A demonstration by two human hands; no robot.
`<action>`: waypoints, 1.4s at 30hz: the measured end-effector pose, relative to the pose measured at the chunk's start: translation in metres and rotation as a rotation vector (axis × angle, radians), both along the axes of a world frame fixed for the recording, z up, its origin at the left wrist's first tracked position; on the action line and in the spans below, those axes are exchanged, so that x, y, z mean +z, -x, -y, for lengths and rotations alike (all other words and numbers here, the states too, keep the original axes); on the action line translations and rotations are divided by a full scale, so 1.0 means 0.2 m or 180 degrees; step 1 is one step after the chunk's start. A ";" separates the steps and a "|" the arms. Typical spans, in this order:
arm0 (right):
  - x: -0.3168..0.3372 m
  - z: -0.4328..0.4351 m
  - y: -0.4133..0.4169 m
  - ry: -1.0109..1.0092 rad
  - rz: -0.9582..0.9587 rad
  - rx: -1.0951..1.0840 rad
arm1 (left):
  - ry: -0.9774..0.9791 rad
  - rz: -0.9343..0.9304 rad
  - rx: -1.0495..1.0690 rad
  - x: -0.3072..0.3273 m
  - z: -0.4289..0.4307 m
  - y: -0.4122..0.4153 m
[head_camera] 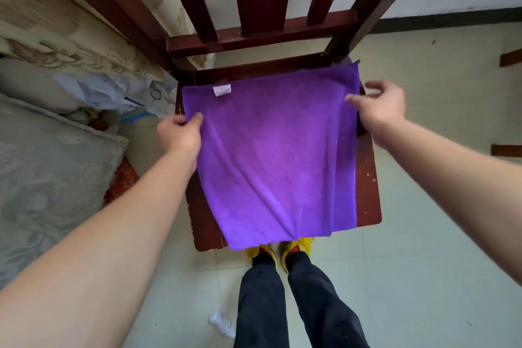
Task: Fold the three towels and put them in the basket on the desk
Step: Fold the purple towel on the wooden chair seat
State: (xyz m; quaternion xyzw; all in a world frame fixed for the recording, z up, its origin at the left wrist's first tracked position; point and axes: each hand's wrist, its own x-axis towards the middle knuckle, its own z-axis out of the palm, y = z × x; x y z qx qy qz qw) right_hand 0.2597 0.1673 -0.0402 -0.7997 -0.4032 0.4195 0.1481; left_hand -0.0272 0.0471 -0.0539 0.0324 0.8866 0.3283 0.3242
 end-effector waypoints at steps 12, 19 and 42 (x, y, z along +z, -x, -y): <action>-0.08 0.89 -0.31 0.1078 0.0277 0.0160 | 0.0910 0.0769 0.0031 -0.03 0.93 -0.46; -0.07 0.88 -0.45 0.0923 0.0384 0.0076 | 0.0675 0.0048 0.0247 0.03 0.94 -0.45; -0.20 1.20 -0.48 0.1093 -0.0490 0.0353 | 0.0387 0.1048 -0.0236 -0.20 1.18 -0.52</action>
